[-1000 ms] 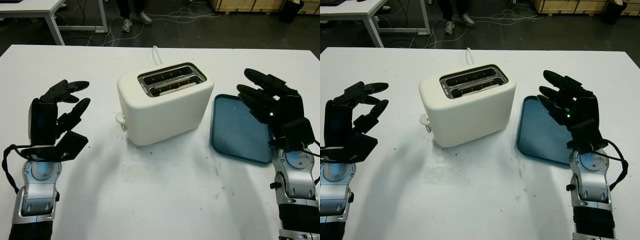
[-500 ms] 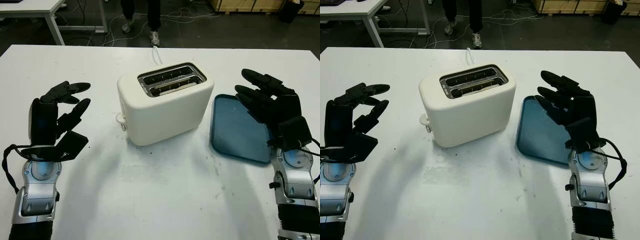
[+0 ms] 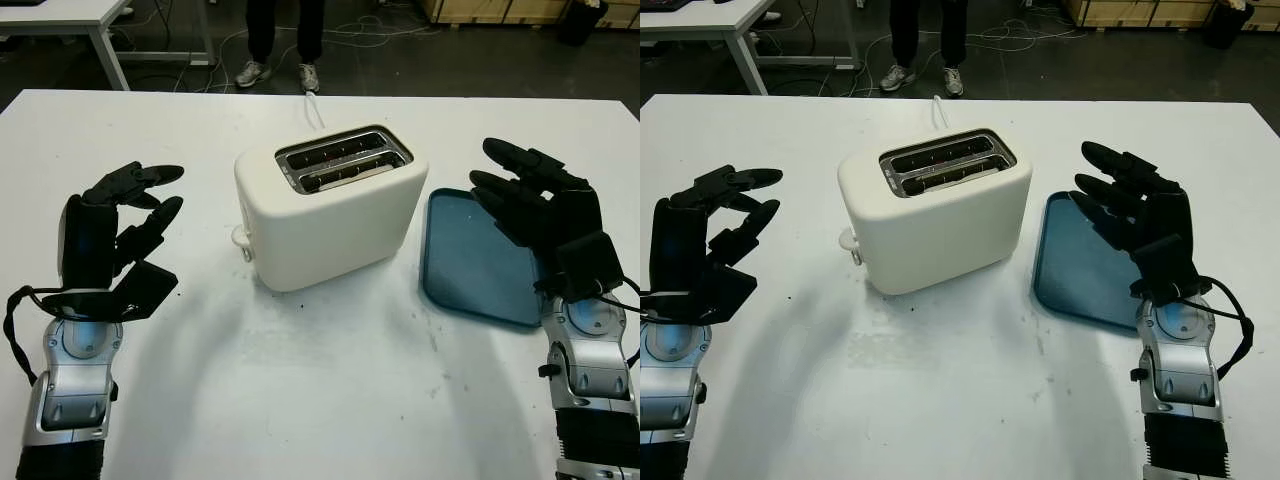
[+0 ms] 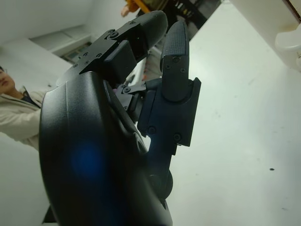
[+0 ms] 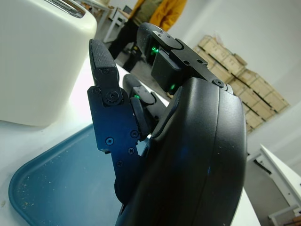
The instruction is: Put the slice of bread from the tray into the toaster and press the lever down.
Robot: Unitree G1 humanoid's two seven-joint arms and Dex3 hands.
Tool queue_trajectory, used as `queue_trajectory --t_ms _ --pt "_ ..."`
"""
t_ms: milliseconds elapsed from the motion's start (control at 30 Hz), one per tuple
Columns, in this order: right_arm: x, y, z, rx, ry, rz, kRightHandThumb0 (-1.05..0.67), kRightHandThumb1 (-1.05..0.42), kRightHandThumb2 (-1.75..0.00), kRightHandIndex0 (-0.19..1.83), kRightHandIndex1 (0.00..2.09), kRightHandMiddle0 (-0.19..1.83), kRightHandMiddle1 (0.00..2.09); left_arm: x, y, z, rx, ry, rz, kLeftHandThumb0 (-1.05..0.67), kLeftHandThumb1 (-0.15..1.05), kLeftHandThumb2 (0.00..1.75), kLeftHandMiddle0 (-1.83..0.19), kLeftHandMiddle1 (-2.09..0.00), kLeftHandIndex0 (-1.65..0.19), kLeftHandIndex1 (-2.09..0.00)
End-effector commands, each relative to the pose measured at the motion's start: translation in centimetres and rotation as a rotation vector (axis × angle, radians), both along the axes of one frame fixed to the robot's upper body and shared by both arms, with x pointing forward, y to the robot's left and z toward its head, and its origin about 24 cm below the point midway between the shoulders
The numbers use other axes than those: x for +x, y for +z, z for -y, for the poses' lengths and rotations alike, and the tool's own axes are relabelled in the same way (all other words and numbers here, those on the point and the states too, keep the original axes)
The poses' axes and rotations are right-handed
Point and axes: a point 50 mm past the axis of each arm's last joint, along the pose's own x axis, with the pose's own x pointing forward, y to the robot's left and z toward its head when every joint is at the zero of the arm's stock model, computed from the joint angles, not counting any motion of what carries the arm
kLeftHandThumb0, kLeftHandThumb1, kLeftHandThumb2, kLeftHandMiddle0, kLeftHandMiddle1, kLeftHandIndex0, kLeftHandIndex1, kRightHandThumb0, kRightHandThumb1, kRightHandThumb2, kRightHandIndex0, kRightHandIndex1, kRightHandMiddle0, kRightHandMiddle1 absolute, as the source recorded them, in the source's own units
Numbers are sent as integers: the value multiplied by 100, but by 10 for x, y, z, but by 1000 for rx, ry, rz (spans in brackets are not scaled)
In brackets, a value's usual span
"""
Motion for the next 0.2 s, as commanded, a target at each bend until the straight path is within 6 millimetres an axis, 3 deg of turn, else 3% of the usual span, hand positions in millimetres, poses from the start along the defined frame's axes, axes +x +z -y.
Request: queue_trajectory --t_ms 0,167 --pt "1 2 3 -5 -5 -2 -38 -91 0 84 1 74 1 2 2 -1 29 -2 -6 -54 92 16 -53 -127 -80 -41" --pt "1 2 3 -5 -3 -11 -39 -91 0 84 1 75 0 3 2 0 18 -10 -13 -55 92 15 -52 -130 -78 -43"
